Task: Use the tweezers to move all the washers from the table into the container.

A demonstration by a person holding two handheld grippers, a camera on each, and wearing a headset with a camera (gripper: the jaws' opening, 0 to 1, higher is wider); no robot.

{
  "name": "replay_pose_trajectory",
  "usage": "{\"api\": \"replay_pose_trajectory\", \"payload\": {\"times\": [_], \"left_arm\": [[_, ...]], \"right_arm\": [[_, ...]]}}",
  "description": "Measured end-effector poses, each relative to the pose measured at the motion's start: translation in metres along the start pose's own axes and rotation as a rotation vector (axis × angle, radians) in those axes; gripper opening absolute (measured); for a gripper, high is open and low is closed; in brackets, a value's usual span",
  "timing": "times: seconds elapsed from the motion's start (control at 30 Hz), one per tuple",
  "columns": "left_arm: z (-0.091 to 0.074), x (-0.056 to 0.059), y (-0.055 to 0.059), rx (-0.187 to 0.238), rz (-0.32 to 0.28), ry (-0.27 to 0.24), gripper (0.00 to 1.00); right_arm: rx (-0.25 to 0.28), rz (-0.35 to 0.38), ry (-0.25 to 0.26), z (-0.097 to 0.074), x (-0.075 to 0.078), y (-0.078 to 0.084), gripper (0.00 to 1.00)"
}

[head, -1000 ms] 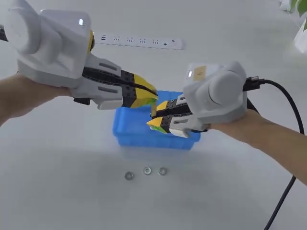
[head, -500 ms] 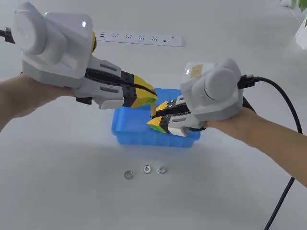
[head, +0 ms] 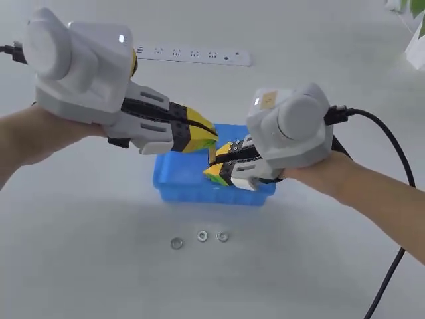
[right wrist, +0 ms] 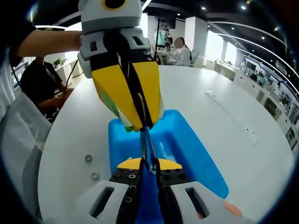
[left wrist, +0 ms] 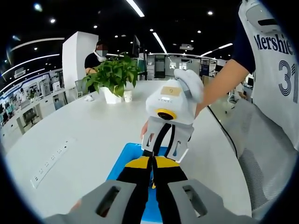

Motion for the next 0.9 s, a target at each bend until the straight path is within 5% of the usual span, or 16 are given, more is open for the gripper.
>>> {"api": "replay_pose_trajectory", "payload": {"times": [0.47,0.9], "left_arm": [[-0.013,0.02,-0.024,0.014,0.041,0.008,0.06],[-0.031,0.055,-0.048,0.002,0.11,0.038,0.06]], "right_arm": [[0.064,-0.036,0.014,-0.02,-0.008,-0.019,0.13],[0.133,-0.116,0.014,-0.063,-0.04,-0.031,0.12]]}}
Point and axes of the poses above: the centre of the closed fingertips' face, and the gripper's own axes: z roughly forward along the fingers, x roughly to its right, y roughly out of its underside, the point moved 10 cm from there along -z, roughly backward along the fingers, and after that the axes turned 13 degrees about y, right-handed, at the moved point
